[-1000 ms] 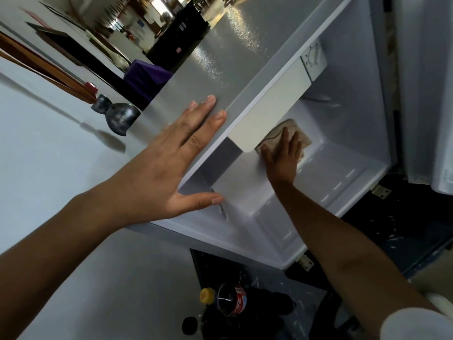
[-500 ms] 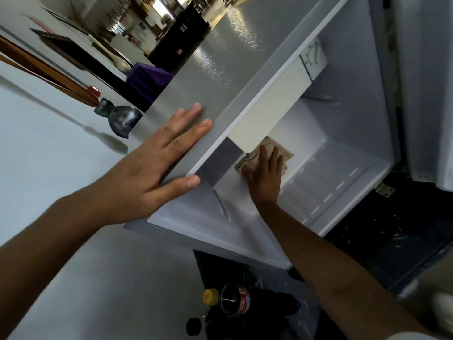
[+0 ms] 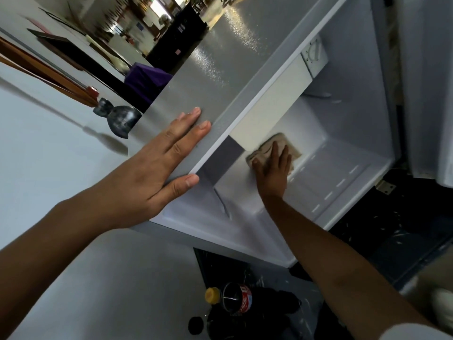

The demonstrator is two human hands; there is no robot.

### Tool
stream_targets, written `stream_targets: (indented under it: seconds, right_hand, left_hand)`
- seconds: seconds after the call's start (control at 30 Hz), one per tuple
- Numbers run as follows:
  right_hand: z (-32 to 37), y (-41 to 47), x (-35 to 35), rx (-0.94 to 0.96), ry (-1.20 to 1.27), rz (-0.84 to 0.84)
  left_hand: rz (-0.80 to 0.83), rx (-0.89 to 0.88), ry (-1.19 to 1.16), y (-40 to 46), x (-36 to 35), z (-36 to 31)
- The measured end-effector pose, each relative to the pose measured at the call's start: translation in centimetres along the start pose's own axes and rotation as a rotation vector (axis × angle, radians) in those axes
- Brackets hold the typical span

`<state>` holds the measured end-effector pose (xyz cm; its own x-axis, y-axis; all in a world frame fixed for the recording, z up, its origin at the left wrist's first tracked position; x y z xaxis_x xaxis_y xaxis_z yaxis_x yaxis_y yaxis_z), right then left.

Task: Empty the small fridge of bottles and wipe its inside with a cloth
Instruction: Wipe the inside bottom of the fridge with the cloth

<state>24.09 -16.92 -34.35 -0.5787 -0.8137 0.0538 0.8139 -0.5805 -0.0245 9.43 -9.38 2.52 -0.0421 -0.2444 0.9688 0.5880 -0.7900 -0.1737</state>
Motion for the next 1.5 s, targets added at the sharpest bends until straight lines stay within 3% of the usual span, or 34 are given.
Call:
stream_targets:
  seconds: [0.23,0.67,0.73,0.9,1.13,1.3,1.5]
  right_hand:
    - [-0.5,-3.3,-1.3,-0.027,-0.001,0.057]
    - [0.9,10.5,5.6,-0.205,0.028,-0.128]
    - [1.9,10.0,5.3,-0.168,0.006,-0.129]
    - [5.6,7.7,3.0,0.147,-0.076,-0.115]
    - [3.0,3.9,3.4,0.129,0.049,-0.144]
    - [0.1,1.4,5.6,-0.044,0.101,0.022]
    - [4.4,-1.9,13.2,-0.09,0.168,0.074]
  left_hand:
    - [-0.014,-0.007,0.001,0.0,-0.2,0.2]
    - [-0.034,0.009,0.014,0.1,-0.4,-0.1]
    - [-0.043,0.015,0.011,0.0,-0.5,-0.1]
    - [-0.052,0.023,0.018,0.0,-0.5,-0.1]
    - [-0.07,0.016,0.01,0.0,-0.5,-0.1]
    - [-0.082,0.027,-0.004,-0.1,-0.6,-0.2]
    - [-0.212,0.017,0.186,-0.8,-0.2,-1.6]
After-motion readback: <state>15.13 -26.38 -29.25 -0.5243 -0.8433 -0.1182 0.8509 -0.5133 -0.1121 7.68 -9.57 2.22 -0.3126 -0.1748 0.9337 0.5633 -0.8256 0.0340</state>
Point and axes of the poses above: each hand's wrist, its own y-axis towards the middle knuckle, its own x-axis out of the back of the hand, z = x × y, the point moved 3 cm from there along y, towards the middle knuckle, and after that the axes turned 3 degrees about -x, right-handed, at the moved point
